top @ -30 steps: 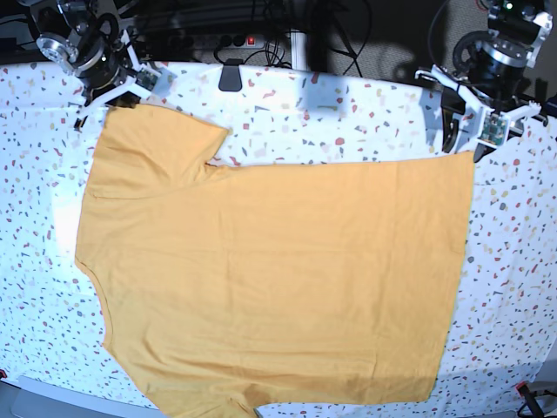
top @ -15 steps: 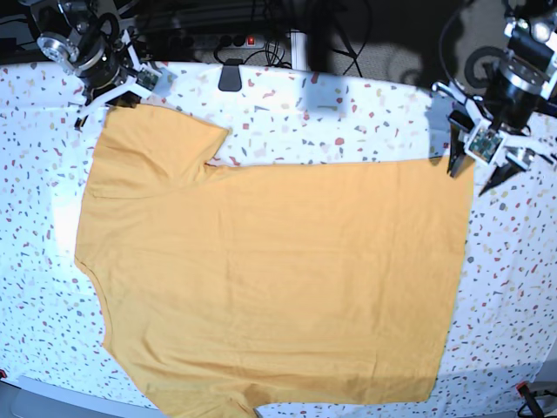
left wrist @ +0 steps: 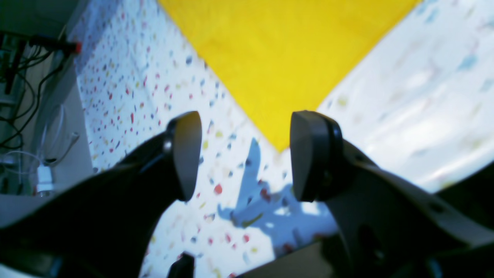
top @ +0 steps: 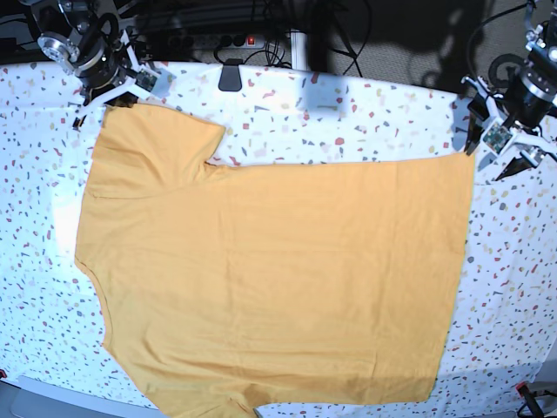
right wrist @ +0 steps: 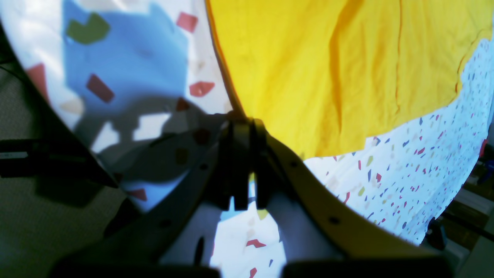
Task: Fold the T-shirt properly
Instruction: 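Lower both grippers onto the shirt's shoulder edges and close them, then lift the shoulder edges and pull them toward the hem with both grippers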
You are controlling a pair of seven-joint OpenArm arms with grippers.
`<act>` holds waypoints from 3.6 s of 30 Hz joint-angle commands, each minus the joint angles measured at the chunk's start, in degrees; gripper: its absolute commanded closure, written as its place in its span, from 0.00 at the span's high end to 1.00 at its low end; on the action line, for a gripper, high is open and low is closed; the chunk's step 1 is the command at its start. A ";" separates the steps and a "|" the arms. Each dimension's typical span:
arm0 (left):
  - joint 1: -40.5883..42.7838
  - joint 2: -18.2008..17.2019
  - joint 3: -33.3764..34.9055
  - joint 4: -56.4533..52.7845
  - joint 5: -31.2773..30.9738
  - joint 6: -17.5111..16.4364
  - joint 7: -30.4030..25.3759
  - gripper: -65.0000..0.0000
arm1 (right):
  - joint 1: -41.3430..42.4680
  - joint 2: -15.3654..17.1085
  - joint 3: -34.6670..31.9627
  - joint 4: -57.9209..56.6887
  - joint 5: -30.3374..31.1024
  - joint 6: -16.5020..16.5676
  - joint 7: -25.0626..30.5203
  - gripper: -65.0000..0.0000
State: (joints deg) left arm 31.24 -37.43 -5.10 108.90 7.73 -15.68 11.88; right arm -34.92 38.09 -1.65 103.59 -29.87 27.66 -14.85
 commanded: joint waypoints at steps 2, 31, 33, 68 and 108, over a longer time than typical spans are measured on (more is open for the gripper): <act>-0.17 -1.29 -0.31 -0.48 1.29 0.59 -2.34 0.54 | -0.02 0.94 0.39 0.98 0.02 -1.18 0.48 0.00; -19.98 -3.23 25.05 -24.68 16.90 4.31 -4.52 0.44 | 0.02 0.94 0.39 1.03 0.04 -2.84 0.00 0.00; -20.00 -3.23 25.05 -24.68 16.90 4.33 -6.62 0.24 | 0.00 0.94 0.39 1.03 0.07 -2.84 0.02 0.00; -20.15 -3.43 25.03 -19.63 16.92 7.98 -4.26 0.00 | 14.27 -1.40 0.42 1.03 16.87 -7.56 -5.27 0.00; -42.91 5.77 25.03 -38.80 9.55 10.34 -9.33 0.00 | 56.46 -18.43 0.39 -27.76 21.20 -7.06 -9.77 0.00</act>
State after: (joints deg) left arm -10.44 -30.87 20.40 69.28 17.02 -6.37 3.90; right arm 20.08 19.14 -1.54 74.81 -8.43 20.99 -25.96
